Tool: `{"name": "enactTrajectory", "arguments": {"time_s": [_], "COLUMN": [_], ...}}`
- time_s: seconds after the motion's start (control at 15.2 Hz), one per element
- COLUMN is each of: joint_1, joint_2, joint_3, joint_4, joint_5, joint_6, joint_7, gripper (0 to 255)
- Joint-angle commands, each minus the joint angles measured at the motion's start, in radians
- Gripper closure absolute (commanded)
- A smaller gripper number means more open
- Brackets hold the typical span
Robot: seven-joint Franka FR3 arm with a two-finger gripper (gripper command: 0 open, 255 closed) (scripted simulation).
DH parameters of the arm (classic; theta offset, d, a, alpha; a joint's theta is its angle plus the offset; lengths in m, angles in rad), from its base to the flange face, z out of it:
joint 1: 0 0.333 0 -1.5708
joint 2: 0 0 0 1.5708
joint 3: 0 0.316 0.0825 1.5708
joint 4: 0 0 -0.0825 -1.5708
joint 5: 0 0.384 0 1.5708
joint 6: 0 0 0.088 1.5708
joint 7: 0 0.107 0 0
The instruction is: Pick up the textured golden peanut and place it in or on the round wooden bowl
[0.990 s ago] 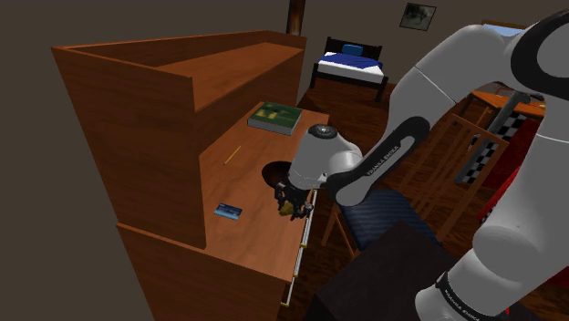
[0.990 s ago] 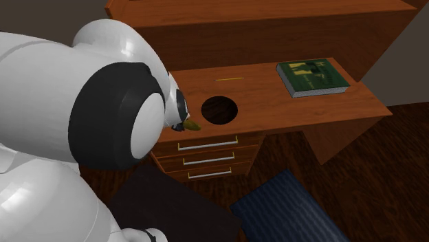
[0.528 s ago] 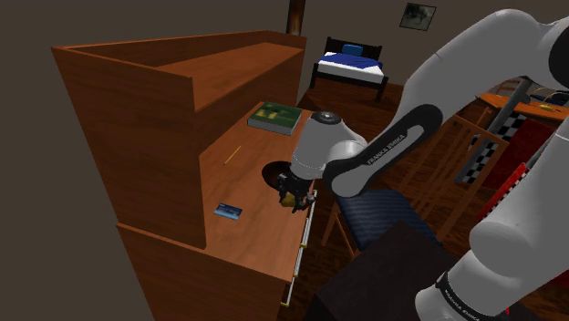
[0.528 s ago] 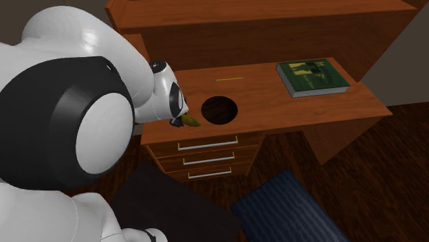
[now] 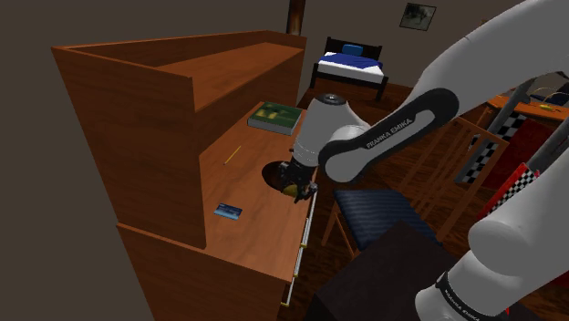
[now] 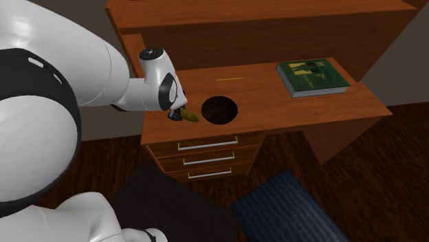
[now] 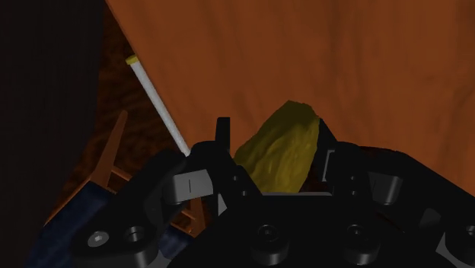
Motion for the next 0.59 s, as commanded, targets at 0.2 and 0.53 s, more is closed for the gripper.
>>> {"name": "enactTrajectory", "arguments": {"time_s": [0.2,0.53], "joint_1": [0.013,-0.047], "joint_2": [-0.075,0.084], "joint_3": [-0.004,-0.05], "joint_4": [0.012,0.156], "joint_5": [0.109,-0.05], "joint_6": [-0.066,-0.09], "joint_7": [-0.081,-0.068], "gripper": [255,255]}}
